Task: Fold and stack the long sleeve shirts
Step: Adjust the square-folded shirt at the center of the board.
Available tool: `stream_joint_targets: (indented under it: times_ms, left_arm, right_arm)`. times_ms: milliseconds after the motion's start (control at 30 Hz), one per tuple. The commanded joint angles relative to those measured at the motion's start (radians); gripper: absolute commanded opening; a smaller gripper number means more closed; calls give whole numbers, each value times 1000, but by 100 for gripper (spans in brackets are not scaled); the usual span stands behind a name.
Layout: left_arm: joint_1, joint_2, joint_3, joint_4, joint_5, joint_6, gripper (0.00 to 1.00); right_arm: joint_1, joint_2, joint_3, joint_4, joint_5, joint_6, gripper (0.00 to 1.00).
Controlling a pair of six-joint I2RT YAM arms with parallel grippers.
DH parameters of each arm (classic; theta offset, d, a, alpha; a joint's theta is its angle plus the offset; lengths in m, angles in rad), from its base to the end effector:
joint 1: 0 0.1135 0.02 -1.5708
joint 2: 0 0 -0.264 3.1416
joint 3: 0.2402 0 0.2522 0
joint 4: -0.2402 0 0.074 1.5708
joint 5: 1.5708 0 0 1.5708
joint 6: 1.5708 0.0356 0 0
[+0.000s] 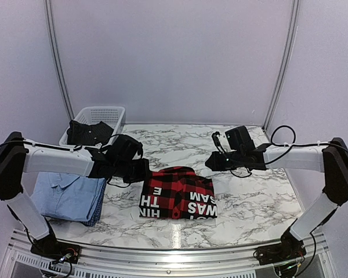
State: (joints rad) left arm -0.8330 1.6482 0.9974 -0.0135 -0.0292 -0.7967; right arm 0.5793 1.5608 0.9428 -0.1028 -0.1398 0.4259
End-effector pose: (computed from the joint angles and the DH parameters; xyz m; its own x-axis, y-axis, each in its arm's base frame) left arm 0.2415 -0.2642 0.2085 -0.8077 -0.1740 -0.5633 0.2097 0.8081 -0.5504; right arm 0.2767 0.1869 0.2124 -0.7631 -0.0103 -0.6462 -0.3453 0.8517 0.3941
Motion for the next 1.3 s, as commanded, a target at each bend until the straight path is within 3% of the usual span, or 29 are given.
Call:
stream_joint_targets:
  times_ms: [0, 567, 933, 1067, 1233, 1267]
  left_arm:
    - [3, 42, -28, -51, 26, -2, 0]
    - [2, 90, -31, -41, 61, -17, 0]
    - [0, 100, -33, -34, 67, -21, 0]
    - [-1, 94, -32, -31, 68, -20, 0]
    - [-3, 71, -32, -26, 74, -6, 0]
    - [-3, 61, -31, -26, 74, -3, 0]
  right_arm:
    - [37, -9, -50, -26, -18, 3, 16]
    - [73, -41, -225, 68, -48, 82, 31]
    - [87, 12, -253, 160, -70, 132, 31]
    - [86, 9, -255, 156, -46, 139, 24]
    - [120, -34, -216, 108, 29, 126, 0]
    - [131, -46, -208, 75, 59, 122, 0]
